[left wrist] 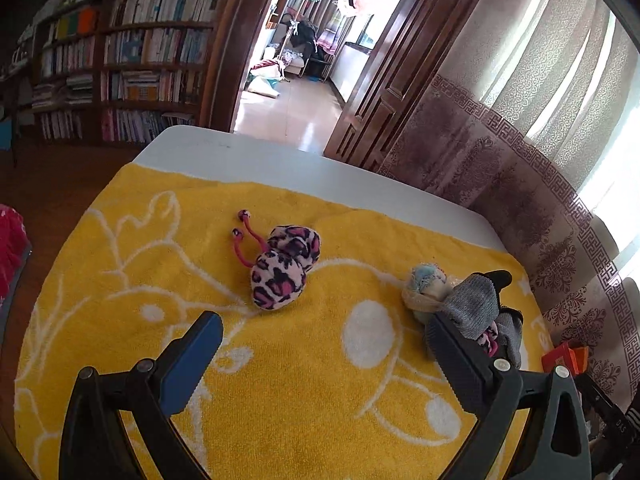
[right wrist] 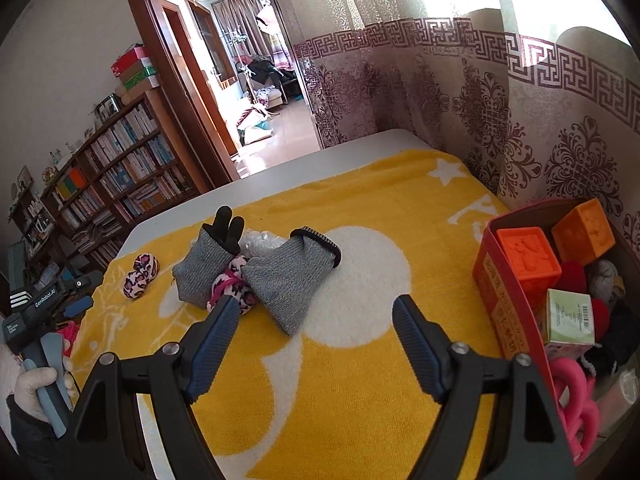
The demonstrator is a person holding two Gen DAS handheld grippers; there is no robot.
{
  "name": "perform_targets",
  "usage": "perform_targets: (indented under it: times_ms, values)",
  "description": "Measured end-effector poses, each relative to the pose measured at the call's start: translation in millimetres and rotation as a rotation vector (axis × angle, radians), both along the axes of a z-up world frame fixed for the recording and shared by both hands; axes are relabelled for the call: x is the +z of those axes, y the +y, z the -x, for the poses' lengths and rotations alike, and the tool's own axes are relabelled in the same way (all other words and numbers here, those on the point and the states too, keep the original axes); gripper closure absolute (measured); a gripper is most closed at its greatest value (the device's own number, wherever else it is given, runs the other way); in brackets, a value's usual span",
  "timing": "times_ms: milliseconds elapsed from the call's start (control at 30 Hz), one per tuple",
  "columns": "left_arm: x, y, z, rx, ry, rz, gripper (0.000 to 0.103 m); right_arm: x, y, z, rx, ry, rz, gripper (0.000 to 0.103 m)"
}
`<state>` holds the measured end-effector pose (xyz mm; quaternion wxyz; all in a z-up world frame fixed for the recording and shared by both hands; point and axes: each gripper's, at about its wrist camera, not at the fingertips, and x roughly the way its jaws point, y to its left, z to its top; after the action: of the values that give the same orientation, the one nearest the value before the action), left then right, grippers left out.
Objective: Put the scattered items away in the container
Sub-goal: 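Move both grippers back from the tin toward the sock pile, then grasp leopard-print plush toy with left while right approaches grey knit sock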
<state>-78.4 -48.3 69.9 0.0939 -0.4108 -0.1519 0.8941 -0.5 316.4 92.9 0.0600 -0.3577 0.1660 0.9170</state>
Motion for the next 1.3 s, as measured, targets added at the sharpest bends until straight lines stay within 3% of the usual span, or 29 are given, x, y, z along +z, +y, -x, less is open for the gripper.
perform_targets:
  times_ms: [233,567,967,1200,1300]
  values:
    - [-13,-5,25,0.028,-0.014,0.144,0.001,-24,-12,13,0.029,-0.038,0.022,0.021]
    - [-36,16,71,0.010,-0.040,0.228,0.001,-50,-2,20,0.015,-0.091,0.058,0.021]
    - [-72,20,98,-0.011,-0.109,0.231,0.001,-63,-24,28,0.095,-0.130,0.005,0.021]
    - [-75,27,100,-0.030,-0.108,0.271,0.001,-68,-28,29,0.106,-0.145,-0.008,0.021]
    - [-73,25,98,-0.020,-0.091,0.269,0.015,-69,-27,30,0.099,-0.146,-0.014,0.021]
